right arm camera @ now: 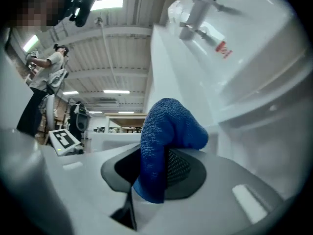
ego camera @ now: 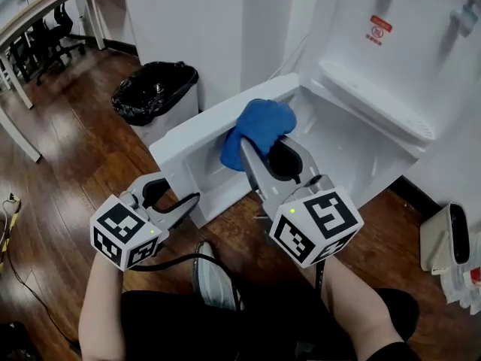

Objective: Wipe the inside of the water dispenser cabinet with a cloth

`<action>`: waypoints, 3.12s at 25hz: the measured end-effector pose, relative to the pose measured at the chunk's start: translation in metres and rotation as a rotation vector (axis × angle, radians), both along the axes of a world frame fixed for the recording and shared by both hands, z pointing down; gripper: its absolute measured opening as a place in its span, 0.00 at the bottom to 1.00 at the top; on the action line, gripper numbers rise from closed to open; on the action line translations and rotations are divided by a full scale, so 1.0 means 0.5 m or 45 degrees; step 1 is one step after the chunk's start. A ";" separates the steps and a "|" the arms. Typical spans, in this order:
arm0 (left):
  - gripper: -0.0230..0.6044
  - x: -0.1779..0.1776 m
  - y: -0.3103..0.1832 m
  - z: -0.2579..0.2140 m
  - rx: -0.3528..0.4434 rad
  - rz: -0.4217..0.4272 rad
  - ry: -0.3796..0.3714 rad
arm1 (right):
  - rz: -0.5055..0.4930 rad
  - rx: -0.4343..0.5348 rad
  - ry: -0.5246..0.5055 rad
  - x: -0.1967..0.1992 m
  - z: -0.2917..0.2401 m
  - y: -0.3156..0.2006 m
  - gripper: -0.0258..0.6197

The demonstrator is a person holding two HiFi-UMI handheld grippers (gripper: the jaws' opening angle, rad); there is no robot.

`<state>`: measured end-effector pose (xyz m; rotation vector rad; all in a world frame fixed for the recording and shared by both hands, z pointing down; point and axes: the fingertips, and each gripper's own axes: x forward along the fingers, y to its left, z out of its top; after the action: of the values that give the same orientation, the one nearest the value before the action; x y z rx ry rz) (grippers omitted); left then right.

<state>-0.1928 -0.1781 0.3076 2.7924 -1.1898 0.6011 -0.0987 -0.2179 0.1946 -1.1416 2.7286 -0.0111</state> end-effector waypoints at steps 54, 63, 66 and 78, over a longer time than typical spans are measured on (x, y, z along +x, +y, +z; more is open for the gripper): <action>0.34 -0.005 -0.002 0.034 -0.056 -0.006 0.048 | -0.229 -0.022 0.230 -0.127 0.184 0.023 0.21; 0.34 -0.006 -0.003 0.034 -0.053 -0.007 0.027 | -0.219 0.098 0.321 -0.079 0.213 -0.027 0.21; 0.34 -0.005 -0.002 0.033 -0.055 0.001 0.026 | 0.081 -0.040 0.323 0.029 0.249 -0.130 0.21; 0.34 -0.011 -0.009 0.044 -0.053 -0.033 0.013 | -0.122 -0.127 0.304 -0.091 0.307 -0.031 0.21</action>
<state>-0.1982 -0.1823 0.3298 2.7382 -1.1962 0.6020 -0.1442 -0.2336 0.3481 -1.1003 3.0226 -0.0265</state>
